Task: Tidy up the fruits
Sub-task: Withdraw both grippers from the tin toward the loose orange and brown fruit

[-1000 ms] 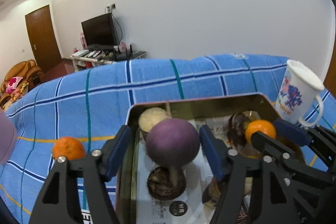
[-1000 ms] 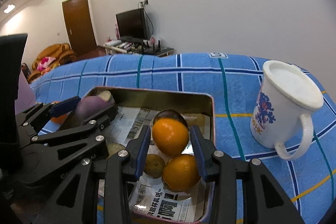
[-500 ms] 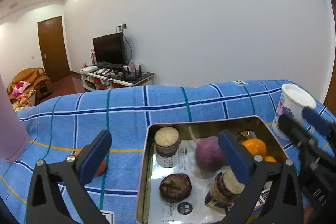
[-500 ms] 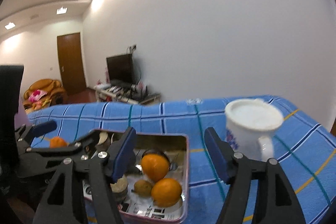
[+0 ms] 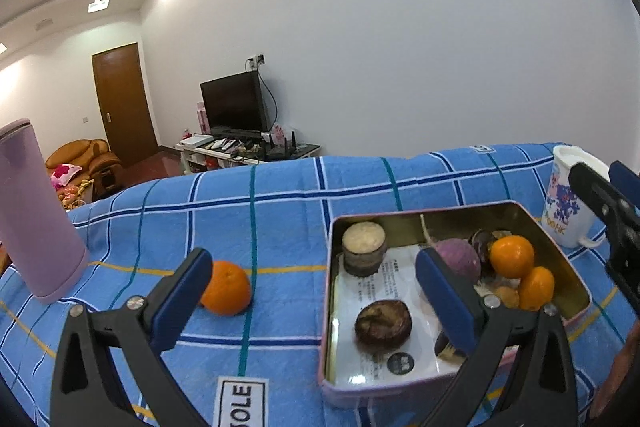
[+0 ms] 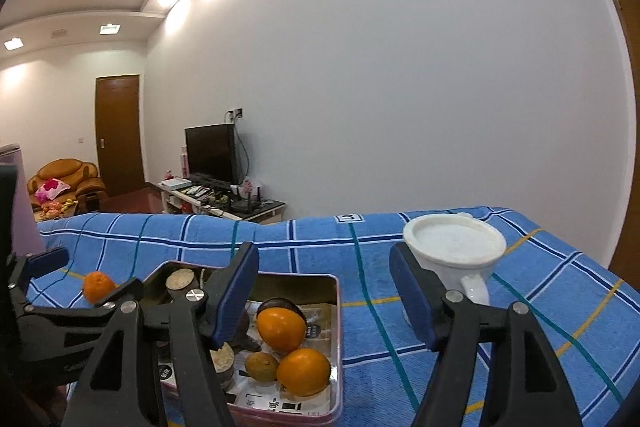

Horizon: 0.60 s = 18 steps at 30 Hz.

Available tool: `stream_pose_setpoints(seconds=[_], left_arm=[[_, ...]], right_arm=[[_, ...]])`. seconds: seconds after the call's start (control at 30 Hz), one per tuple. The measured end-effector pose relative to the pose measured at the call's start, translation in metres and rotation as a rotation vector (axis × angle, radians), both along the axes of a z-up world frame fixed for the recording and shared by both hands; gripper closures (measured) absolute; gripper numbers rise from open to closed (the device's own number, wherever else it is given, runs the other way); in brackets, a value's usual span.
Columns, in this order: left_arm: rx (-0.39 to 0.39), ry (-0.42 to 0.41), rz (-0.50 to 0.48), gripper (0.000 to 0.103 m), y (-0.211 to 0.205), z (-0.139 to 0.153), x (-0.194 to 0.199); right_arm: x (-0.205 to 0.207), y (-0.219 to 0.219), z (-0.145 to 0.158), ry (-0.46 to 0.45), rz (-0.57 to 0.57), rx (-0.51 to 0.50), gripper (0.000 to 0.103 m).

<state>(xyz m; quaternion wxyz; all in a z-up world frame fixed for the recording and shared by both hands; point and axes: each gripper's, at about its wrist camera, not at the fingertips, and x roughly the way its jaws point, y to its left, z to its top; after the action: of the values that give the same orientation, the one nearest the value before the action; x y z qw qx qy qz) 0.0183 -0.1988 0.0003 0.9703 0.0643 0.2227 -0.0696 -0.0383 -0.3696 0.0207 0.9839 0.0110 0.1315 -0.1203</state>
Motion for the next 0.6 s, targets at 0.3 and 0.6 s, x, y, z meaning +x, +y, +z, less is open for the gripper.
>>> stream_pose_setpoints(seconds=[0.3, 0.6], left_arm=[[0.034, -0.022, -0.011, 0.000, 0.004, 0.001, -0.011], [0.058, -0.031, -0.042, 0.000, -0.001, 0.001, -0.030]], right_arm=[[-0.008, 0.003, -0.001, 0.014, -0.041, 0.028, 0.034], [-0.020, 0.010, -0.002, 0.027, -0.056, 0.040, 0.034]])
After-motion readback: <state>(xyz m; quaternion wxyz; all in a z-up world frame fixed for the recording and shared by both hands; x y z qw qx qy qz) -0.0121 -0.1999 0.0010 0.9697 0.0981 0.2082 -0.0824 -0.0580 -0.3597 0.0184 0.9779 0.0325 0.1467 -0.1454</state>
